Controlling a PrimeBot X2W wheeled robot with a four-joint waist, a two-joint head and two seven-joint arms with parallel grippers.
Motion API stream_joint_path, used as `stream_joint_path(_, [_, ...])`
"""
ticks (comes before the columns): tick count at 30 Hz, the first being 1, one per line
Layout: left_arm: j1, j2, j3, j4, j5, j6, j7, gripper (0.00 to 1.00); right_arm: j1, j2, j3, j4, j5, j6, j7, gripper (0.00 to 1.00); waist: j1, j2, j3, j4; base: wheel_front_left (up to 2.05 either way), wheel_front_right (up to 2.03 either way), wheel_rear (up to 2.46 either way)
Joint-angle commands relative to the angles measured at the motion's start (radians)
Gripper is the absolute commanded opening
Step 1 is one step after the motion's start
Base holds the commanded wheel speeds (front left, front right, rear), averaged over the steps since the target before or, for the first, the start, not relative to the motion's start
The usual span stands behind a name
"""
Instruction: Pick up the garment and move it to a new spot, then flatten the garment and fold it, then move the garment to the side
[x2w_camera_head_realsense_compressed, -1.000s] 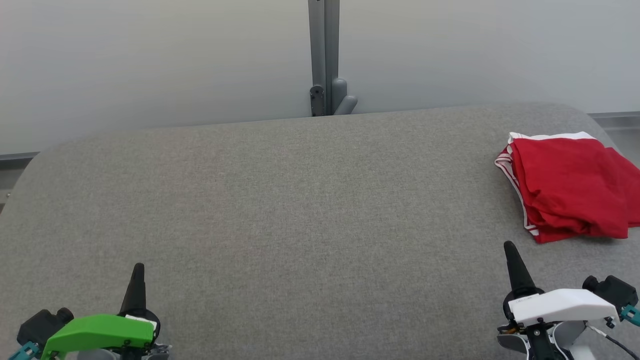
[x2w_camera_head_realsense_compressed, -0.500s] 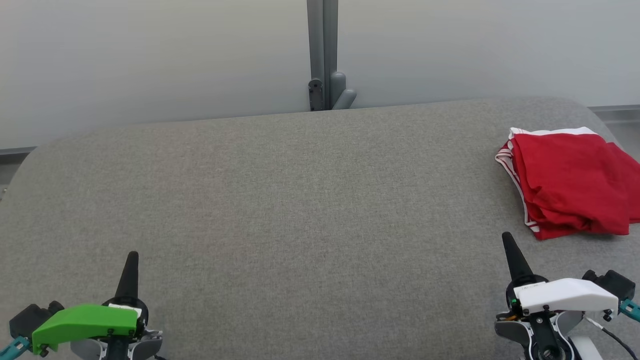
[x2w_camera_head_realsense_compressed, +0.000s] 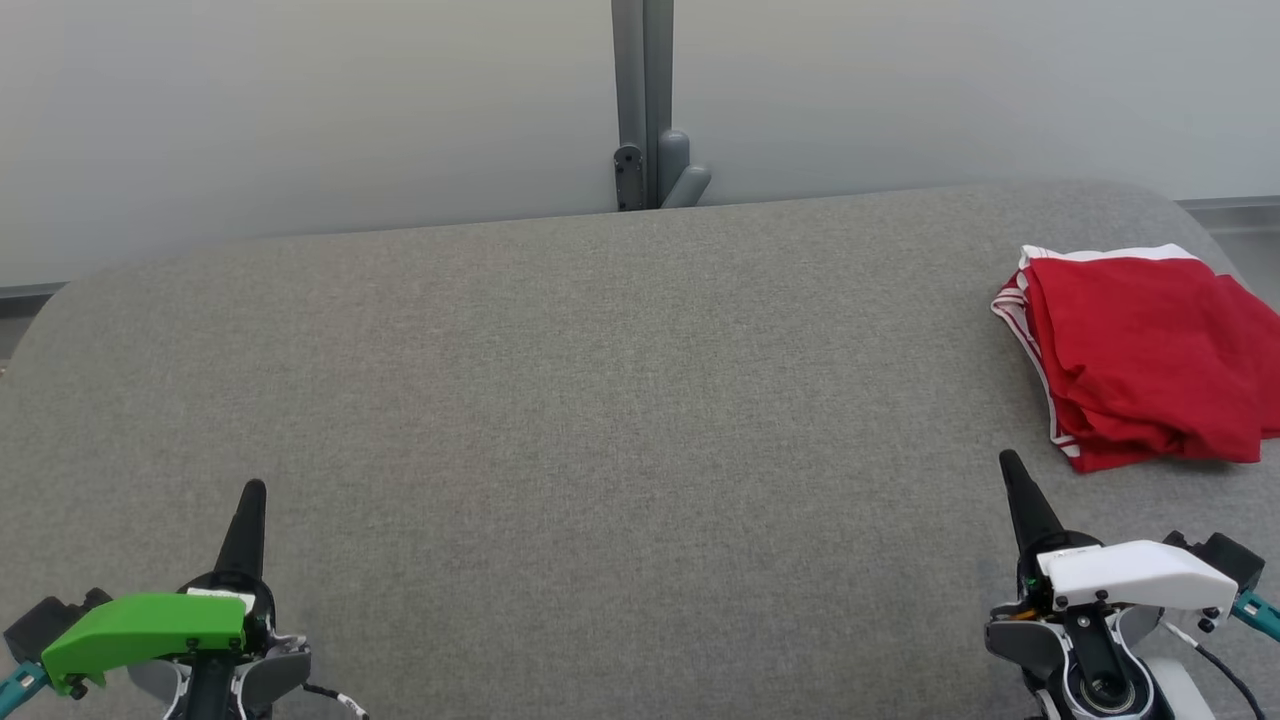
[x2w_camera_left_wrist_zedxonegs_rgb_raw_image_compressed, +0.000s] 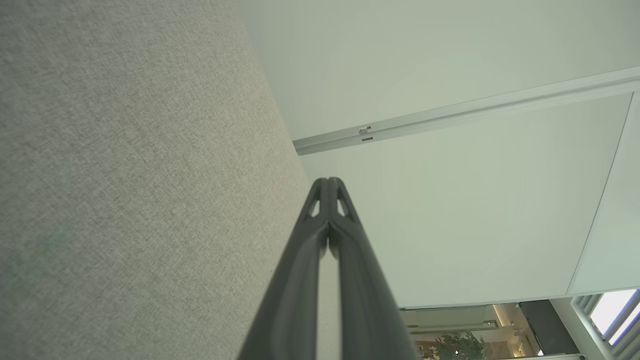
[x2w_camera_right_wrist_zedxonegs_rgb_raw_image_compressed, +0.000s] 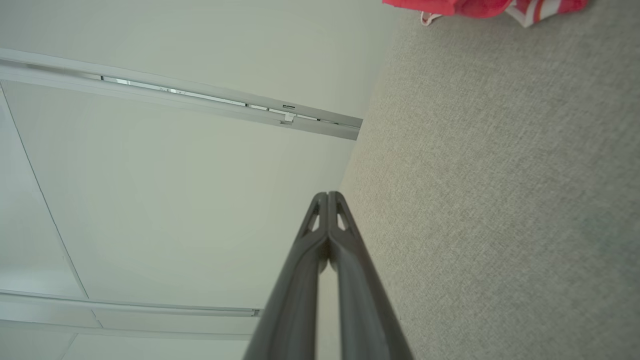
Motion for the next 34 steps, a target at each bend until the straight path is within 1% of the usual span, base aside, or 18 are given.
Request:
stream_joint_path(1, [-0.029, 0.006, 0.008, -0.001, -0.02, -0.007, 0.006, 0.0, -0.023, -0.002, -0.004, 0.0, 0.024, 0.001, 0.007, 0.0, 0.0, 0.0, 0.002, 0.0, 0.0, 0.0, 0.0])
stream_joint_path(31, [-0.095, 0.005, 0.065, 0.035, -0.24, -0.024, 0.084, 0.0, -0.08, 0.003, -0.011, 0.039, 0.255, 0.0, 0.047, 0.0, 0.0, 0.0, 0.038, -0.007, 0.0, 0.0, 0.0])
stream_joint_path(34, [-0.093, 0.005, 0.064, 0.034, -0.237, -0.024, 0.085, 0.0, -0.078, 0.003, -0.011, 0.039, 0.251, 0.0, 0.047, 0.0, 0.0, 0.0, 0.038, -0.007, 0.0, 0.0, 0.0])
